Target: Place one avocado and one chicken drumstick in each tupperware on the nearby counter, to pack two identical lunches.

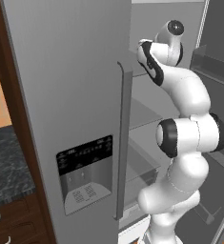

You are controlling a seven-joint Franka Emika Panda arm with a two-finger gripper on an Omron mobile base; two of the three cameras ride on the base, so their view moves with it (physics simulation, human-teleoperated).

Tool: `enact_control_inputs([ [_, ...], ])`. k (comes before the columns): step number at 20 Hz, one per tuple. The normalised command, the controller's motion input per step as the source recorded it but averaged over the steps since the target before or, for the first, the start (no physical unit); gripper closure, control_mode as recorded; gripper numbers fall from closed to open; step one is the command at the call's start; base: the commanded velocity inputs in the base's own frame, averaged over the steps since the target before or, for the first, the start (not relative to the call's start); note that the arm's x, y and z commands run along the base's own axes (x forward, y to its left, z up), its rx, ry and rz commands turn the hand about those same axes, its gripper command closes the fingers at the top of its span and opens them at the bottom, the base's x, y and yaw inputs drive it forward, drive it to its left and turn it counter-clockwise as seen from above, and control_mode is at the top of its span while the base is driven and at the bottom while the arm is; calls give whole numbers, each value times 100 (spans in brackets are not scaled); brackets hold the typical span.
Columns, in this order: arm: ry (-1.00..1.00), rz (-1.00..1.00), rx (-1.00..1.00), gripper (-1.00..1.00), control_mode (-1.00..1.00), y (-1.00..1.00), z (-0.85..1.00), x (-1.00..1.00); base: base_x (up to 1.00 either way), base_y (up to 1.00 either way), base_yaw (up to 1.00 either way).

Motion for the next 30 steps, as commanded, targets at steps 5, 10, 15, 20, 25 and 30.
enact_control_inputs([
  [5,0,0,0,-100,-100,-2,-12,44,0,0,0],
  [10,0,0,-1,-100,-100,0,-18,39,0,0,0],
  [15,0,0,0,-100,-100,0,-16,44,0,0,0],
  [20,0,0,0,-100,-100,0,-11,42,0,0,0],
  [25,0,0,0,-100,-100,-1,-20,39,0,0,0],
  [30,0,0,-1,-100,-100,-19,-31,27,0,0,0],
])
